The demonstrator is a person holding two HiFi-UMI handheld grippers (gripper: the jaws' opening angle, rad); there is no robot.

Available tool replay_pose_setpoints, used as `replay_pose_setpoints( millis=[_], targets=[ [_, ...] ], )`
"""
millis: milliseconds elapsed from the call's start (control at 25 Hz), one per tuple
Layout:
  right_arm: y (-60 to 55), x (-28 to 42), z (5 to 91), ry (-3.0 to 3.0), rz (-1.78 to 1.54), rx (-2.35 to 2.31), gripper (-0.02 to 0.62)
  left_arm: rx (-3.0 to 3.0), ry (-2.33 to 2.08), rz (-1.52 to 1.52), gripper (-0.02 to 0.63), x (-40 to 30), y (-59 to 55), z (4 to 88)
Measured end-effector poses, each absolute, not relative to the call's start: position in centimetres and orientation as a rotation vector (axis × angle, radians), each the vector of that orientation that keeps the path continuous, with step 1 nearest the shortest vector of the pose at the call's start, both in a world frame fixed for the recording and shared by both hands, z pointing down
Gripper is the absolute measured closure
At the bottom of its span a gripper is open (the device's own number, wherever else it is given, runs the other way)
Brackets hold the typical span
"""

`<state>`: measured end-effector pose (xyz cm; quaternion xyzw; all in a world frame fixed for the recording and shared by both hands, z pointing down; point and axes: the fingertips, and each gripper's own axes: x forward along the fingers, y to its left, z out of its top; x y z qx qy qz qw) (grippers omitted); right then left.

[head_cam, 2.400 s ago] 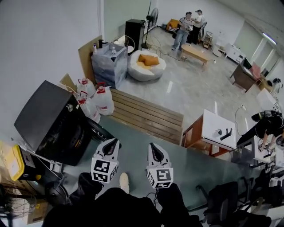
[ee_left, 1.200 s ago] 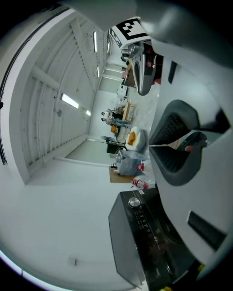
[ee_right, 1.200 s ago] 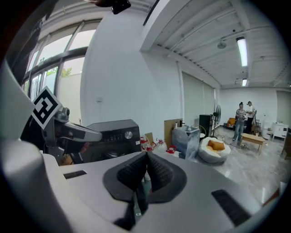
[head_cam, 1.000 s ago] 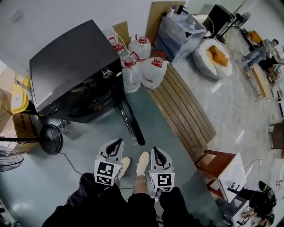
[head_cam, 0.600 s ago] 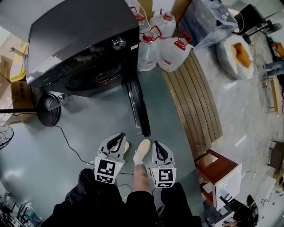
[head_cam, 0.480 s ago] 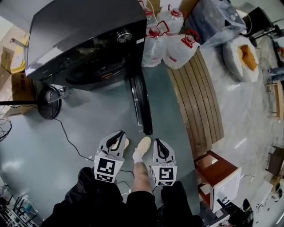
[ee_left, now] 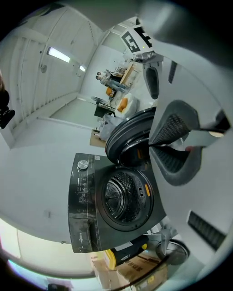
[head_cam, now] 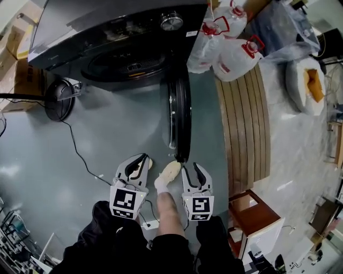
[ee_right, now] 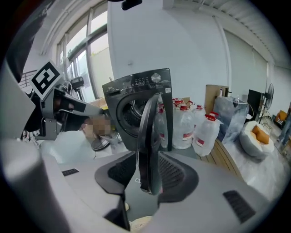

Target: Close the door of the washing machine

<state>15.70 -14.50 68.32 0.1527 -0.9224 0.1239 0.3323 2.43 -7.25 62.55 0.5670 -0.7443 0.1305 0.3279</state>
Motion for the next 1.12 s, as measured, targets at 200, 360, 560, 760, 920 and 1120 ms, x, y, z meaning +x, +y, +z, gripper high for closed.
replay_pose_setpoints(
  millis=[200,360,560,760,920,1120],
  targets=[
    [-14.5,15.8,71.1,-2.39,0.317,0.354,0.425,1.44,-1.949,0.332,0.574,2.9,-6.0,64.8],
    [-14.3,15.4,72.8,-2.37,0.32,0.329,0.426,1.411,-1.949,0.324,0.574,2.7,-5.2,66.2],
    [-14.6,14.5,74.2,-2.345,0.277,0.344,0.487,1.399,-1.939,0.308,0.574,2.0,-4.3,67.4],
    [-13.8,13.7,74.8,-2.326,0.3,0.378,0.505,1.389,-1.94,0.293,0.574,0.5,-2.8,68.1],
    [-12.1,12.5,74.8,-2.329,0.293,0.356,0.499,1.372,-1.944,0.29,0.574,-1.0,-1.2,68.4],
    [-9.8,10.3,74.7,-2.332,0.288,0.344,0.489,1.347,-1.956,0.29,0.574,-2.8,0.7,68.5]
  ],
)
